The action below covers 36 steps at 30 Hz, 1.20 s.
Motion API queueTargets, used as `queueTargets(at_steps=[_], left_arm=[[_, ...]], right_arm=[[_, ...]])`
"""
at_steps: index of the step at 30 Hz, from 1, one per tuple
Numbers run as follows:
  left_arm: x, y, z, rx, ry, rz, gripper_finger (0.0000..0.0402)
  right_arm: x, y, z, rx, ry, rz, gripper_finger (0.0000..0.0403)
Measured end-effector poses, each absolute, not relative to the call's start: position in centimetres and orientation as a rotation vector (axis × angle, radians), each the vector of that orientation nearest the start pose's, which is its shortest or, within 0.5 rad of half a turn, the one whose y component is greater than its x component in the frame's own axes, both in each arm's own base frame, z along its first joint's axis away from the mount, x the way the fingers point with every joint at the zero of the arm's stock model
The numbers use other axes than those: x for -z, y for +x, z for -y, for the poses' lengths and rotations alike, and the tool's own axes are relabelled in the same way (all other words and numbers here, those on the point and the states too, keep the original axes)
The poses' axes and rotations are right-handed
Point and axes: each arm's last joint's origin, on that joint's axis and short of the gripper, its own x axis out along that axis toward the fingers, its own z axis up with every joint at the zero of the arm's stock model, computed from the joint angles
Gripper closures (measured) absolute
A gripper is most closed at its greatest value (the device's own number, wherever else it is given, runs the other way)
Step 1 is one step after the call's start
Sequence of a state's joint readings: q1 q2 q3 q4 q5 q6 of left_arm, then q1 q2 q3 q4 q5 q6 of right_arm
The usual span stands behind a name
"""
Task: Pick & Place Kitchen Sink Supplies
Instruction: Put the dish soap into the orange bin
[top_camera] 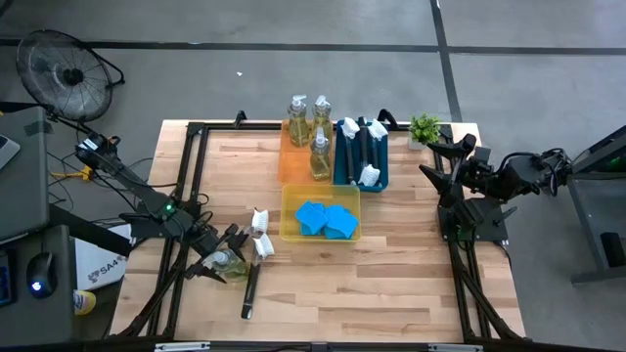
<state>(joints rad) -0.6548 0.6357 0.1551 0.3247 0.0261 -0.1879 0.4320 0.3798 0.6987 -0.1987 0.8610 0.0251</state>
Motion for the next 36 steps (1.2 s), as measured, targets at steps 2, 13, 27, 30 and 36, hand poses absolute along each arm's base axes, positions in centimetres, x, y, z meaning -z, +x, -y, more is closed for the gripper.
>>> queueTargets(at_steps=[2,13,27,30,36], left_arm=[[-18.7,11.7,9.1,0.658,-0.138,-0.193,0.0053],[-18.9,11.8,9.1,0.648,-0.148,-0.182,0.0062],[-18.8,11.8,9.0,0.636,-0.164,-0.193,0.0148],[-18.8,11.8,9.0,0.623,-0.169,-0.190,0.0147],[-20.4,12.1,9.2,0.625,-0.176,-0.160,0.0147]], right_arm=[[-34.6,7.7,-1.1,0.427,0.098,0.102,0.0082],[-34.6,7.7,-1.1,0.428,0.098,0.102,0.0082],[-34.6,7.7,-1.1,0.428,0.098,0.102,0.0082],[-34.6,7.7,-1.1,0.427,0.098,0.102,0.0082],[-34.6,7.7,-1.1,0.428,0.097,0.102,0.0082]])
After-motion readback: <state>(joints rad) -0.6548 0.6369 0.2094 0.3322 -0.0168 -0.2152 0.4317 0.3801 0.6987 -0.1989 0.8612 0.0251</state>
